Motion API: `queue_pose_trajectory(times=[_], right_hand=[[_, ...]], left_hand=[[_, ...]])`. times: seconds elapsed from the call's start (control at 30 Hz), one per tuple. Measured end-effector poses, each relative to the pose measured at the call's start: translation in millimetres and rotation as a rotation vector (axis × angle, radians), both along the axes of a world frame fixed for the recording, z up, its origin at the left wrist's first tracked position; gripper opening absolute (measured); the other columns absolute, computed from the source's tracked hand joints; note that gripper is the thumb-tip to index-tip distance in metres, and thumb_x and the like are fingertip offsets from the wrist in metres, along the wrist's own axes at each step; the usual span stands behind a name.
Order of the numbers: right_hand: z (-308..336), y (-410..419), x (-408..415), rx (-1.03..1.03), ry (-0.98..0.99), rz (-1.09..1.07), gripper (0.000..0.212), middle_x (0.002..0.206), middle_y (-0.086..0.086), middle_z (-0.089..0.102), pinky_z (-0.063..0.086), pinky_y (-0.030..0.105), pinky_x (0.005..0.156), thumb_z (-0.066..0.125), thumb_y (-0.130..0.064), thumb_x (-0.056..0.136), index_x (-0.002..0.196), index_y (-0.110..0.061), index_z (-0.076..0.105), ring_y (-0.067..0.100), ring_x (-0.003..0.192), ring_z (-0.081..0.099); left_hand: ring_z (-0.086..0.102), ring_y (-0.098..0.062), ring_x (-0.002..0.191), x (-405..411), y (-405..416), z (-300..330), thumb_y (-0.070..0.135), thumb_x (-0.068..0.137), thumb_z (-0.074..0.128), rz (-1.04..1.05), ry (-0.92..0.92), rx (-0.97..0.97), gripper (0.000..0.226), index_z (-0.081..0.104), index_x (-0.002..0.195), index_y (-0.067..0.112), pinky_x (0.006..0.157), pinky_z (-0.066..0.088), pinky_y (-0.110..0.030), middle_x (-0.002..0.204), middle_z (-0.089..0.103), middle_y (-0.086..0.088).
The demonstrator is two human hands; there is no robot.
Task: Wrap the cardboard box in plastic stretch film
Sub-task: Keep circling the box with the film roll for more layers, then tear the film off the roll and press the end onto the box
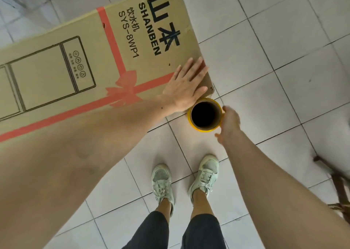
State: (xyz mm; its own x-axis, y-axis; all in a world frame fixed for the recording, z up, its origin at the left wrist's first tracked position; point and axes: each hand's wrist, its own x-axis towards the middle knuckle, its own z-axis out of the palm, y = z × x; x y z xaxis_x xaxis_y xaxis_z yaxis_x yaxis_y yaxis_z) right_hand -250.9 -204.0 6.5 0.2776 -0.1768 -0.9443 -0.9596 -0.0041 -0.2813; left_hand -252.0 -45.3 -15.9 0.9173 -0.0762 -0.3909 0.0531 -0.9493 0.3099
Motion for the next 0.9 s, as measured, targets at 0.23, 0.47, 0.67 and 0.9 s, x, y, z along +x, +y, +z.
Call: queue_pose_trajectory(times=[0.23,0.47,0.67,0.9], right_hand=[[3.9,23.3,-32.4,0.049,-0.026,0.067,0.065,0.119,0.003,0.058,0.043,0.043,0.109,0.026,-0.070,0.096,0.137,-0.025,0.048,0.024,0.118,0.054],[-1.7,27.9,-87.5,0.233,0.242,0.126,0.094,0.145,0.011,0.051,0.037,0.056,0.109,0.015,-0.078,0.090,0.133,-0.004,0.052,0.037,0.132,0.049],[-16.4,32.8,-64.7,0.137,0.087,0.178,0.079,0.159,-0.001,0.034,0.024,0.056,0.116,0.017,-0.077,0.091,0.151,-0.030,0.037,0.028,0.146,0.030],[-26.1,55.3,-117.3,0.349,0.099,0.029,0.080,0.139,-0.001,0.057,0.035,0.053,0.112,0.022,-0.083,0.085,0.136,-0.030,0.055,0.030,0.130,0.052]], left_hand=[[-0.013,-0.021,0.153,-56.2,-13.7,-2.7,0.050,0.106,0.022,0.159,0.013,-0.053,0.065,0.005,0.160,0.019,0.123,-0.008,-0.044,0.167,-0.008,0.002],[-0.008,-0.025,0.154,-92.2,-7.2,-9.0,0.056,0.102,0.030,0.212,-0.033,-0.020,0.061,0.018,0.158,0.034,0.122,-0.006,-0.049,0.167,0.001,0.007],[-0.004,-0.023,0.154,-110.4,-15.8,-12.2,0.051,0.105,0.030,0.332,-0.095,-0.040,0.056,0.019,0.158,0.034,0.121,-0.007,-0.048,0.167,0.007,0.008],[0.004,-0.021,0.154,-136.4,-10.8,-9.6,0.054,0.103,0.033,0.494,-0.152,-0.045,0.056,0.034,0.154,0.029,0.123,-0.004,-0.047,0.166,0.017,0.005]])
